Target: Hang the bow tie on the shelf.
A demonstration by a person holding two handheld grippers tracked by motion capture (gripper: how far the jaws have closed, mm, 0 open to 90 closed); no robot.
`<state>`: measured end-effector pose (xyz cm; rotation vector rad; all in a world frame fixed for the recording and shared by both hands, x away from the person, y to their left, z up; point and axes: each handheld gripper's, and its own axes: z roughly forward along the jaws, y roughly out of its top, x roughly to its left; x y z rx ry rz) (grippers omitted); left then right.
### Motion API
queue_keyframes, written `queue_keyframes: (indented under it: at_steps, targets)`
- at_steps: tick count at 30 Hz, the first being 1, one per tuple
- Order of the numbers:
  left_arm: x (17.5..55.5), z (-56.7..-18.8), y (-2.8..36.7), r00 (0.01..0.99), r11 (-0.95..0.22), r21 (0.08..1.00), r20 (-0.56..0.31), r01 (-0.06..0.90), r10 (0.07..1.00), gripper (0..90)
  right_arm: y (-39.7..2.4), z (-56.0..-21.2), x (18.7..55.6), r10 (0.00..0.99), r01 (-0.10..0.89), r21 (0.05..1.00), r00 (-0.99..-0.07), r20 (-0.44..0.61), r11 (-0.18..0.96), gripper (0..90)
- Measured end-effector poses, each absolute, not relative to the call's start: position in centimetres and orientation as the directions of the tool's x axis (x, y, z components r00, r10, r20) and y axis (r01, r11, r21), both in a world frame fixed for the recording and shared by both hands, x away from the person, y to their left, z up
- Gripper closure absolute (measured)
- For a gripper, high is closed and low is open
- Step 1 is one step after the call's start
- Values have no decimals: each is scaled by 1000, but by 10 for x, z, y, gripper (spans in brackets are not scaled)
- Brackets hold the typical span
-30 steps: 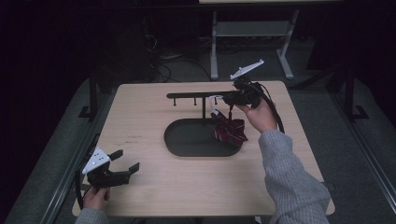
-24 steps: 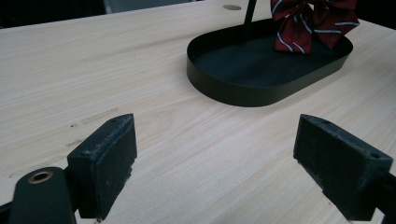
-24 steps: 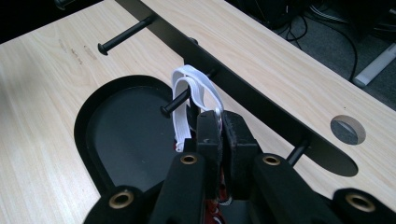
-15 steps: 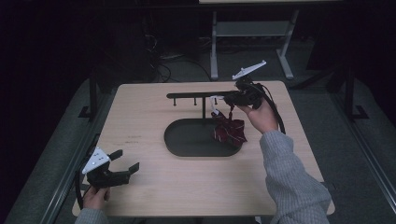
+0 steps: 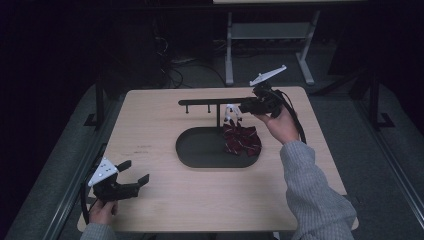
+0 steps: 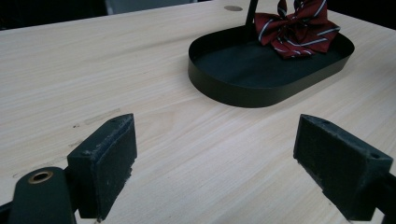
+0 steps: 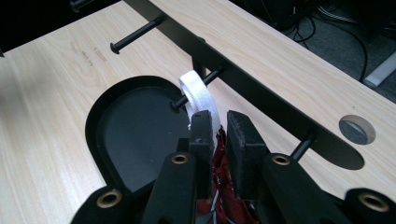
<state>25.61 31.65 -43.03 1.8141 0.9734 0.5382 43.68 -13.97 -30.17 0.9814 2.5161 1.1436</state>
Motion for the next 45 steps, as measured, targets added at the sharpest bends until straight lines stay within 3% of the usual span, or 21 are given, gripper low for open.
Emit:
queue_keyframes:
  at_steps: [45]
  targets:
    - [256, -431, 316, 582, -208, 900, -61, 384, 811, 128, -151, -314, 413, 612, 489, 745, -779, 137, 455, 738]
